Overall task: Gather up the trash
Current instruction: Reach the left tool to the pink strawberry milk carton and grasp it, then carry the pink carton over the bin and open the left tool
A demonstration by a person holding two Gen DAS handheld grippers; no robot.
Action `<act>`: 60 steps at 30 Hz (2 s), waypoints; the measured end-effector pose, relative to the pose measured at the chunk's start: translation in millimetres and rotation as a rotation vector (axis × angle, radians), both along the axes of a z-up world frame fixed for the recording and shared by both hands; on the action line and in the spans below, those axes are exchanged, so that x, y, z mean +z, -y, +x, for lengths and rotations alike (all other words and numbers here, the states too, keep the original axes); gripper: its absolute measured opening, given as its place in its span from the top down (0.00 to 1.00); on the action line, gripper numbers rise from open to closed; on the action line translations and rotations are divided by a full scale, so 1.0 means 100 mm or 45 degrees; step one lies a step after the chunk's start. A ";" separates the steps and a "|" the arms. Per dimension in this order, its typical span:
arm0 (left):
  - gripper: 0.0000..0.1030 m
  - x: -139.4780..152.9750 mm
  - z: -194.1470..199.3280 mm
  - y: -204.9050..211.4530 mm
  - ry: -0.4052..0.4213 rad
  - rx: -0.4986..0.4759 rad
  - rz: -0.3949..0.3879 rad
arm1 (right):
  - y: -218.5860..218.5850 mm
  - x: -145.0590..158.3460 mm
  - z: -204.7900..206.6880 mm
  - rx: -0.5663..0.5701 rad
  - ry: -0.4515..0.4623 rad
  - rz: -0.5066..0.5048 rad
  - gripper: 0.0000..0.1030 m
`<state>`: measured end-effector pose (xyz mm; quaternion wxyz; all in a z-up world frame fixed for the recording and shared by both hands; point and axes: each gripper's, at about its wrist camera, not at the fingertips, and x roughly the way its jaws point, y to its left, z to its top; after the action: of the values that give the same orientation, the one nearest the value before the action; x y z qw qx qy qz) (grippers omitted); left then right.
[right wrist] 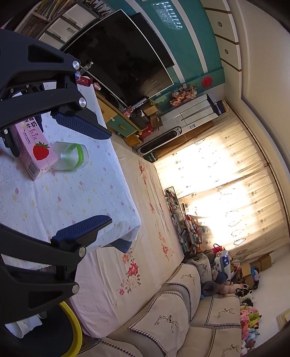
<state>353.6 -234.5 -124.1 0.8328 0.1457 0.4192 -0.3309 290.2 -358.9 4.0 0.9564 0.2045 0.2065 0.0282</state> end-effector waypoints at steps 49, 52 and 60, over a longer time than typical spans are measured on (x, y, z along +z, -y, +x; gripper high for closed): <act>0.21 0.24 -1.39 2.70 -0.086 -0.358 0.019 | 1.93 -0.69 -3.12 -0.843 -0.061 -0.150 0.31; 0.21 0.30 -1.34 2.61 -0.072 -0.323 -0.014 | 1.90 -0.66 -3.11 -0.840 -0.059 -0.156 0.31; 0.16 0.59 -1.14 1.70 0.073 -0.141 -0.220 | 1.75 -0.68 -2.83 -0.754 -0.095 -0.156 0.30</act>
<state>239.2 -404.5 -65.0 0.8343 0.1058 0.3565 -0.4069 6.7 -534.4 -63.6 0.9253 0.1988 0.1743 -0.2717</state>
